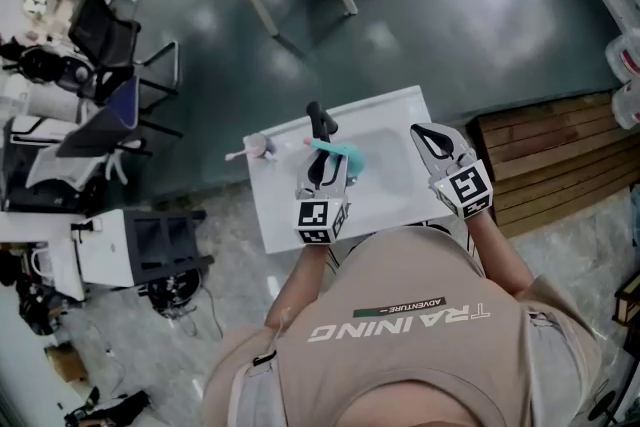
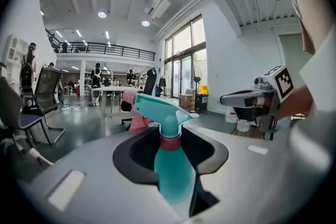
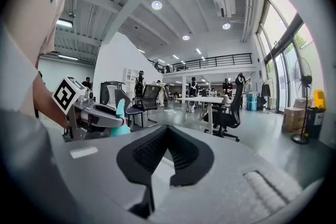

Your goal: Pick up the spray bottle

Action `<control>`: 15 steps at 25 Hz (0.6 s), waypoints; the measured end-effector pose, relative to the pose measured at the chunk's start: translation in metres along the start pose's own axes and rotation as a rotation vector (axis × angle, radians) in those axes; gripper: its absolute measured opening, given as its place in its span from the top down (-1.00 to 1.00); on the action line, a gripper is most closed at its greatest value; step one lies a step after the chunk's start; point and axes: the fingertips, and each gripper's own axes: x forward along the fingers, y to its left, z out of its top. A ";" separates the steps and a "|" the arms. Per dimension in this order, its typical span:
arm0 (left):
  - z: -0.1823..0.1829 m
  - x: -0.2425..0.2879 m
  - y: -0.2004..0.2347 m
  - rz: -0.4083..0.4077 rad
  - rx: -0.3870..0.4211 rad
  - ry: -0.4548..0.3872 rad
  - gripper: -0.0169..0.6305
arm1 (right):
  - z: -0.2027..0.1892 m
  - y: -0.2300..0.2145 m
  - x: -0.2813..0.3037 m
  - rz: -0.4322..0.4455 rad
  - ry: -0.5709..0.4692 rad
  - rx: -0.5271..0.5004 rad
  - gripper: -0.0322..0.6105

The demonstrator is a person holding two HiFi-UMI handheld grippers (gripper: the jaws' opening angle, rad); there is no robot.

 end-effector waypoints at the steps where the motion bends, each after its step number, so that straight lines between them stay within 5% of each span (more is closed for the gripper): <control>1: 0.002 0.000 0.001 0.000 0.000 -0.005 0.49 | 0.001 0.000 0.000 -0.001 -0.003 0.004 0.89; 15: 0.006 0.004 0.011 -0.016 -0.018 -0.029 0.48 | 0.004 0.006 0.006 -0.016 0.003 -0.007 0.89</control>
